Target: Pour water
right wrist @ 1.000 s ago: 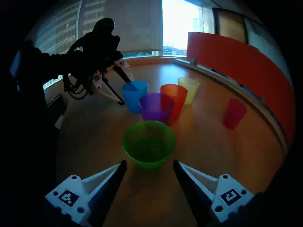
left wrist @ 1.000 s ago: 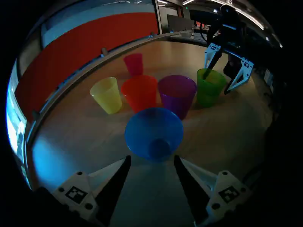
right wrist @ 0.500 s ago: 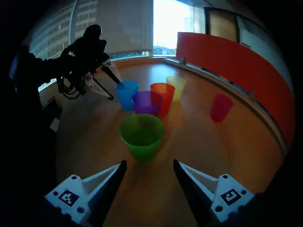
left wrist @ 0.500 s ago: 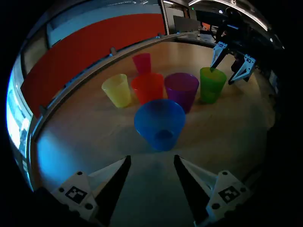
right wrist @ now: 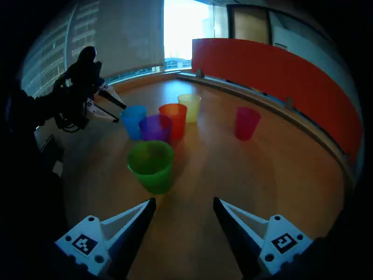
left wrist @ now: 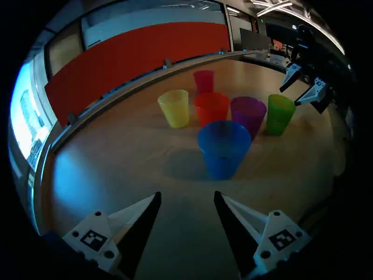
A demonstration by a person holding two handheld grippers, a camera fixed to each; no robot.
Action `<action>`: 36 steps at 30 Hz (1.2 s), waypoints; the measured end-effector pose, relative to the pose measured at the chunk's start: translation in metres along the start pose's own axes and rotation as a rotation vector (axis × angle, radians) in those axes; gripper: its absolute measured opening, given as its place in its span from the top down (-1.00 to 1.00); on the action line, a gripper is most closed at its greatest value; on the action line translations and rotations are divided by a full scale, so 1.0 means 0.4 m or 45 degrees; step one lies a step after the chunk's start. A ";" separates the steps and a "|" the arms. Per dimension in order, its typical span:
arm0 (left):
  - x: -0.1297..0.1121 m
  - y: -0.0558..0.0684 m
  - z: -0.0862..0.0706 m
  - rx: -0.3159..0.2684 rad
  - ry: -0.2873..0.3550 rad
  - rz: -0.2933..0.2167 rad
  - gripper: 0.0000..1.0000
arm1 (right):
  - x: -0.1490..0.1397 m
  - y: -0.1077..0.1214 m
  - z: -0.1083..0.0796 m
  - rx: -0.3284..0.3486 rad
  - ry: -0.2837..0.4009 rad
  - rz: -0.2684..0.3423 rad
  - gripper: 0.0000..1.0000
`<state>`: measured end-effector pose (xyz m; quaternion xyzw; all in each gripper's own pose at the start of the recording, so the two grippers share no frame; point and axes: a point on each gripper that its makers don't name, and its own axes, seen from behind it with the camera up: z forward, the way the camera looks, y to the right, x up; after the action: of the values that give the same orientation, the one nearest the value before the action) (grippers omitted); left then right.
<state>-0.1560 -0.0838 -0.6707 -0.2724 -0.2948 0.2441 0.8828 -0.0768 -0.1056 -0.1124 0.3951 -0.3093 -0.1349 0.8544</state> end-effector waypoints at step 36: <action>0.031 -0.160 -0.144 0.426 0.295 -0.596 -0.67 | 0.089 0.254 -0.053 -0.688 0.185 0.517 -0.92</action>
<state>-0.0922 -0.1428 -0.6649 -0.0742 -0.2025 0.0466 0.9754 -0.0372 -0.0440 -0.0309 0.0937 -0.2731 -0.0108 0.9574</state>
